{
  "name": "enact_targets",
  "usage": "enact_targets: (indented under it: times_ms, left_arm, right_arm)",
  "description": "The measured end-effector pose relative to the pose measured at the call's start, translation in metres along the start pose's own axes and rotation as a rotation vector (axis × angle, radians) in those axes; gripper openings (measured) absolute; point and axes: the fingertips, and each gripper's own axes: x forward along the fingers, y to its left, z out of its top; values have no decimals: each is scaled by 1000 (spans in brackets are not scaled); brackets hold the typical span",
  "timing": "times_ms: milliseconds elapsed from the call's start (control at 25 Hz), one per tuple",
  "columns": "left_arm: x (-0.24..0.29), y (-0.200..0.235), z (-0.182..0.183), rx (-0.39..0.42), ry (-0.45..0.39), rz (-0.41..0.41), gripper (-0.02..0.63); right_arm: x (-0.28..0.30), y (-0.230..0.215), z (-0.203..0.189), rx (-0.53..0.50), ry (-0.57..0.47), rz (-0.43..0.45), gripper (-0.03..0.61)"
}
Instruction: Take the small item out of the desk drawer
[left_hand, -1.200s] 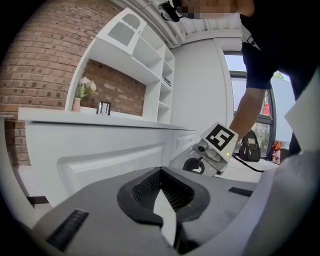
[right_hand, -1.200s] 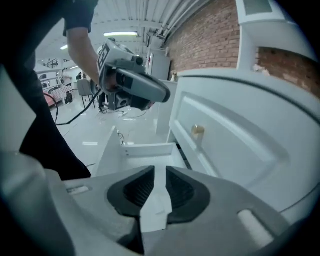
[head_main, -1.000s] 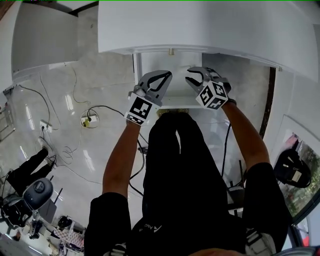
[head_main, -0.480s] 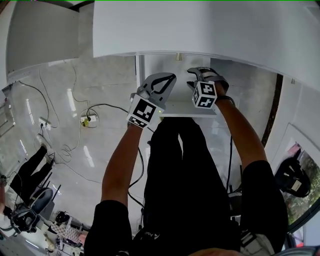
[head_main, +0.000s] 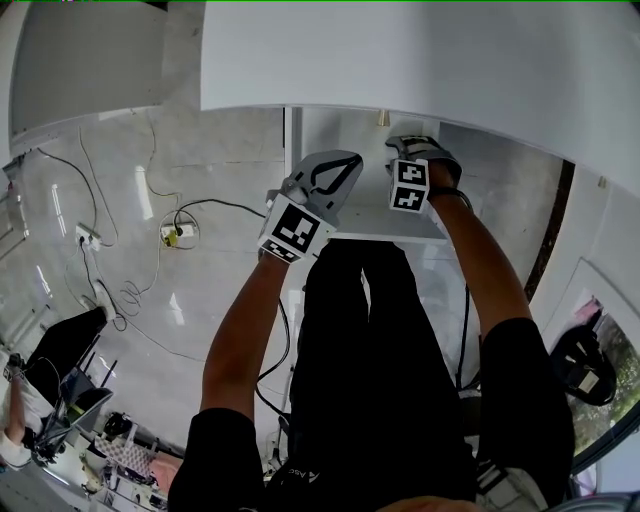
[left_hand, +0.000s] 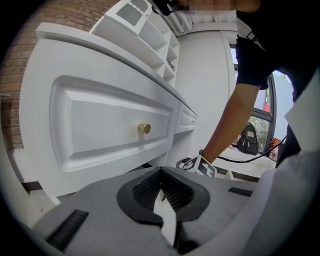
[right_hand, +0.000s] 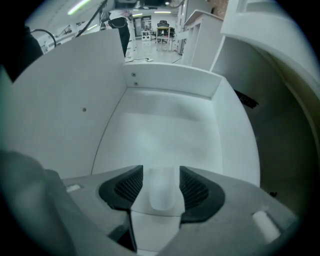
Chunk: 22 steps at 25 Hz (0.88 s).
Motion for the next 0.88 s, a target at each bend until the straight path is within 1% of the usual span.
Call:
enact_targets:
  times_ms: [160,320,480,680,880]
  left_arm:
    - [-10,8,-15,-10,32,-4,-2]
    - [-11,6,-15,-4,38,1,-2]
    - [-15,7,-17,-7,49,9,-2]
    - [-22,8,-12,-3,62,14,-2]
    - [-22,7,7,-22,32,33,-2]
  right_arm:
    - [14,-3,2,-13,37,15,216]
    - [20,0,-3,-9,53,10,216]
    - [22,-1,-5,5,57,-7,186]
    - [-7,-10,7,101,-18,-46,183]
    - [-62,-23,25,238,-169,-87,182]
